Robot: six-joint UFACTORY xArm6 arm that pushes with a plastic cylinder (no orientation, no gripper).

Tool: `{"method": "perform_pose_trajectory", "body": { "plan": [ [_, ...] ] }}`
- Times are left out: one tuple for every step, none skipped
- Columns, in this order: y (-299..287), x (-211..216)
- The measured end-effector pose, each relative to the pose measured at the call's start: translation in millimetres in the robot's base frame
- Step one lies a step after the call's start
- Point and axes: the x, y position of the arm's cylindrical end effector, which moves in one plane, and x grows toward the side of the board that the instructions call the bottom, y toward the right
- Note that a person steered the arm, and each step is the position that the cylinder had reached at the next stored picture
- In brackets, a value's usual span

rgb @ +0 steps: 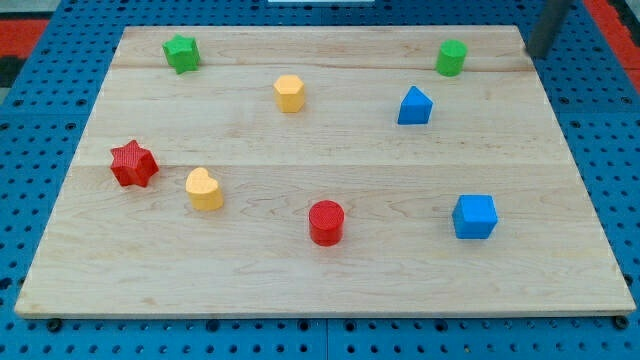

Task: Push the green circle slightly left

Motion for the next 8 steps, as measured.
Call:
{"method": "perform_pose_trajectory", "body": {
  "plan": [
    [-60.3,-10.9],
    [-130.1,-25.0],
    [-141.3,-7.9],
    [-141.3,-7.9],
    [-143.6,-11.7],
    [-143.6,-11.7],
    [-172.2,-11.5],
    [-224.5,-12.6]
  ]
}}
